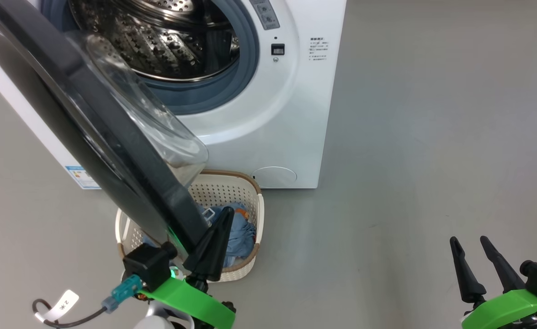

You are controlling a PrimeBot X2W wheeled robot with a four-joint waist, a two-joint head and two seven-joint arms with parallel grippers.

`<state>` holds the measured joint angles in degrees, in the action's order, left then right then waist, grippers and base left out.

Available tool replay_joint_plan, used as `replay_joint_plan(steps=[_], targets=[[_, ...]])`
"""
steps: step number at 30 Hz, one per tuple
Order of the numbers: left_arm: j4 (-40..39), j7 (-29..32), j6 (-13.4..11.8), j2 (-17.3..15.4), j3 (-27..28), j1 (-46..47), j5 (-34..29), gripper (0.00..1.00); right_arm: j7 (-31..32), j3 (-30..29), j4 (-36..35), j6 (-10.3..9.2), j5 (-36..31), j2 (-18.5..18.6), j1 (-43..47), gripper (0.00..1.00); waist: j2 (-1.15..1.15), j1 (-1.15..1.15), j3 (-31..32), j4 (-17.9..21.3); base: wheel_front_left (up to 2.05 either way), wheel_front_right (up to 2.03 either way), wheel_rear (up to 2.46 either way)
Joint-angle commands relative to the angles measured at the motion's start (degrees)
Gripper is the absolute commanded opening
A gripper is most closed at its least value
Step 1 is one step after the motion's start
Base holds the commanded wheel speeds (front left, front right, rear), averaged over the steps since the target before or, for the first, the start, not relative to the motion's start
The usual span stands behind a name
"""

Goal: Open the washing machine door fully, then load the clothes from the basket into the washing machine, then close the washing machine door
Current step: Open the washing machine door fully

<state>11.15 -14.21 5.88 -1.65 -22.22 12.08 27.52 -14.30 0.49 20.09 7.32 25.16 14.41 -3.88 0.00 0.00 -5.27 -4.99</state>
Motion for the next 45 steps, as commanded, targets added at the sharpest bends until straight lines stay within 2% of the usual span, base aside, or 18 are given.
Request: replay_joint_plan(steps=[1,13,25,40,45], targets=[[-0.63,-0.69,-0.51,-1.30,3.63,2.33,0.75,0.00,-0.70,0.95,-1.51,0.17,-0.34,0.86,-1.24,1.00,0.00,0.00,0.00,-0.11,0.00,0.00,0.00],[-4.09,-0.77,-1.34,-1.28,5.95,-2.31,-0.06,0.00,-0.70,0.60,-1.80,0.17,-0.91,0.94,-0.96,1.00,0.00,0.00,-0.27,-2.71,0.00,0.00,0.00],[-8.18,-0.58,-2.52,-1.88,6.20,-6.74,-1.19,0.00,-0.70,0.82,-2.05,0.17,-1.11,1.32,-1.21,1.00,0.00,0.00,-0.57,-7.98,0.00,0.00,0.00],[-13.83,2.01,-6.26,-3.66,7.57,-10.57,-1.30,0.00,-0.70,1.17,-2.46,0.17,-1.31,1.89,-1.53,1.00,0.00,0.00,-1.11,-15.03,0.00,0.00,0.00],[-16.65,3.71,-8.66,-5.00,9.29,-12.52,-1.45,0.00,-0.70,1.14,-2.50,0.17,-1.39,1.92,-1.52,1.00,0.00,0.00,-1.38,-17.12,0.00,0.00,0.00]])
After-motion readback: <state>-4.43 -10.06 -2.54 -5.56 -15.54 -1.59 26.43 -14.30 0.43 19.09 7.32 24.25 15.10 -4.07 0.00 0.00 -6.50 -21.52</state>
